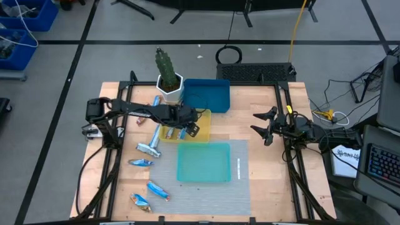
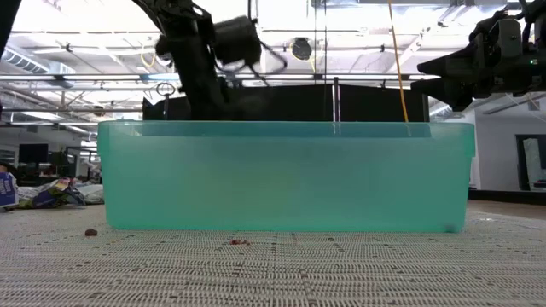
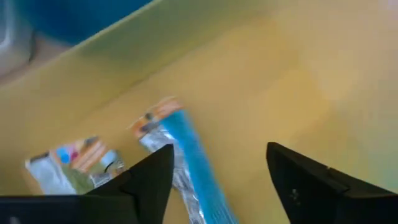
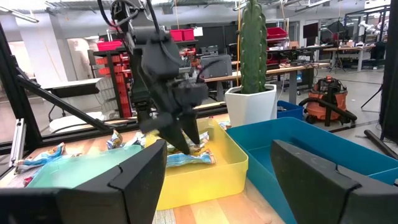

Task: Pick and place Granola Bars by type
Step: Put the yellow granola bar into the yellow bin

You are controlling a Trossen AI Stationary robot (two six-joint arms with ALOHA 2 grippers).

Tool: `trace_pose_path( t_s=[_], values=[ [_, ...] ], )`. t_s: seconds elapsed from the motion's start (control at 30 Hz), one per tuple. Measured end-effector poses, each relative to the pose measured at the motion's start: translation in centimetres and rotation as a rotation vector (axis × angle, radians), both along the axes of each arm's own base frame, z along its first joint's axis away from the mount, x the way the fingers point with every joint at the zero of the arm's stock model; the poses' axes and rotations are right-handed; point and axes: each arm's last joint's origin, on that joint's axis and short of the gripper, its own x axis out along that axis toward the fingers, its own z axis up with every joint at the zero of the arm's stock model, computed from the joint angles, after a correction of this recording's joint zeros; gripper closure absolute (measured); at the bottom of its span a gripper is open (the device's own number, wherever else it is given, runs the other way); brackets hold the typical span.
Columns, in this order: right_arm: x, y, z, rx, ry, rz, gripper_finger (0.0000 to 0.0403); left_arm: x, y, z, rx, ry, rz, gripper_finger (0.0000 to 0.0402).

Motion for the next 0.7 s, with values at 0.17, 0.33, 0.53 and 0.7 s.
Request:
trace_pose_path(
  t_s=[0.17, 0.33, 0.53, 0.7],
  values=[
    [0.0, 0.0, 0.0, 0.0, 0.0, 0.001, 0.0124, -0.7, -0.5, 2.8, 0.038, -0.05, -0.148, 0.0105],
    [0.0, 0.0, 0.0, 0.0, 0.0, 0.0, 0.0124, -1.8, -2.4, 5.4, 0.027, -0.107, -0.373, 0.0091],
    [0.0, 0.0, 0.0, 0.0, 0.0, 0.0, 0.0124, -3.7, -4.4, 8.0, 0.019, -0.137, -0.565, 0.009],
    [0.0, 0.0, 0.0, 0.0, 0.0, 0.0, 0.0124, -5.9, -6.1, 10.0, 0.032, -0.153, -0.741, 0.0098]
  ],
)
